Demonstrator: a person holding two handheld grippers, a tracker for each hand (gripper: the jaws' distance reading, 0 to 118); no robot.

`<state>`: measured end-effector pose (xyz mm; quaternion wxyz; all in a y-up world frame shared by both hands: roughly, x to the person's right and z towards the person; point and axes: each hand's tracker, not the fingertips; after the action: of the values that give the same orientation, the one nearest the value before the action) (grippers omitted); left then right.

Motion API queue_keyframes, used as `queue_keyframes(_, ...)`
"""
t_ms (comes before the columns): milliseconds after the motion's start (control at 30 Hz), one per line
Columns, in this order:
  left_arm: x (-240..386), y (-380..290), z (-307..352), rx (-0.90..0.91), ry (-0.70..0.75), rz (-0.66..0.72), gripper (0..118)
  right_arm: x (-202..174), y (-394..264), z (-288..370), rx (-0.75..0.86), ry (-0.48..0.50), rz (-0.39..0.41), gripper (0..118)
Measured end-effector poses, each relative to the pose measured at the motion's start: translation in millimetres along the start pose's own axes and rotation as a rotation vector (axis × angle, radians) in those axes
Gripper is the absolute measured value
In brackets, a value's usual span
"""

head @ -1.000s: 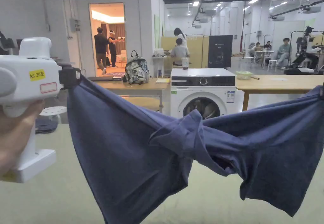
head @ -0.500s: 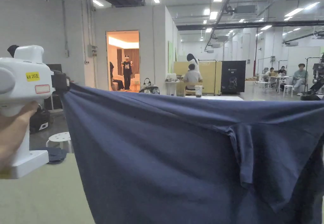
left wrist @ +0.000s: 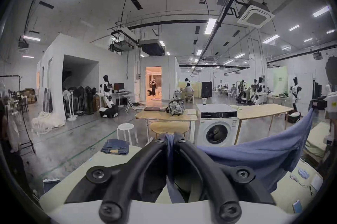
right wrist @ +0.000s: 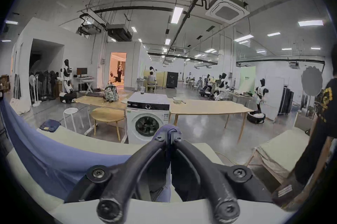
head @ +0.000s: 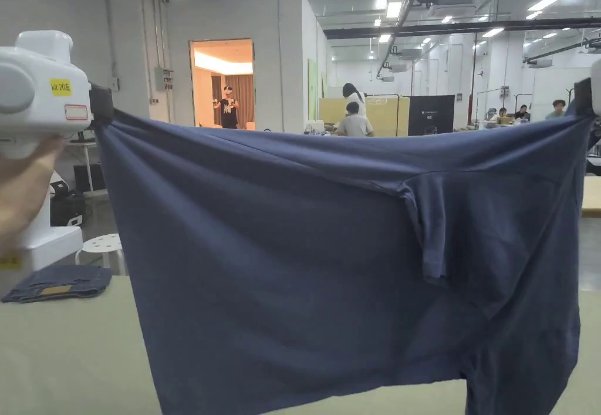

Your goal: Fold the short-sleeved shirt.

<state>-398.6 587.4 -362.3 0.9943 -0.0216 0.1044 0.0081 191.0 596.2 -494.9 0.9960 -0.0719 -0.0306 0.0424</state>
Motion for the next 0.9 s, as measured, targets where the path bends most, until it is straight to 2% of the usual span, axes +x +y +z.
queue_keyframes(167,1,-15,-5,-0.021,-0.008,-0.006,0,-11,-10,-1,-0.001,0.025,-0.008,1)
queue_keyframes(300,-2,-51,-3,-0.069,-0.033,0.03,0,-12,-50,5,-0.052,0.065,-0.034,1)
queue_keyframes(400,-9,-108,3,-0.137,-0.163,0.083,0,-15,-101,4,-0.125,0.096,-0.008,1)
queue_keyframes(433,-9,-129,3,-0.204,-0.155,0.074,0,-15,-122,6,-0.167,0.111,-0.002,1)
queue_keyframes(533,-9,-197,30,-0.295,-0.183,0.089,0,-9,-189,23,-0.244,0.159,-0.05,1)
queue_keyframes(633,-11,-262,75,-0.338,-0.23,0.11,0,10,-259,56,-0.29,0.195,-0.08,1)
queue_keyframes(667,-18,-283,89,-0.354,-0.237,0.127,0,16,-280,70,-0.314,0.219,-0.035,1)
queue_keyframes(700,-22,-306,107,-0.437,-0.27,0.12,0,24,-307,90,-0.32,0.21,-0.014,1)
queue_keyframes(733,-24,-329,130,-0.438,-0.284,0.116,0,31,-332,110,-0.342,0.202,-0.004,1)
queue_keyframes(800,-27,-367,175,-0.449,-0.271,0.129,0,49,-375,156,-0.404,0.22,-0.063,1)
queue_keyframes(867,-38,-397,214,-0.469,-0.259,0.272,0,65,-414,196,-0.431,0.197,-0.119,1)
queue_keyframes(900,-44,-409,231,-0.53,-0.262,0.354,0,64,-425,228,-0.427,0.152,-0.101,1)
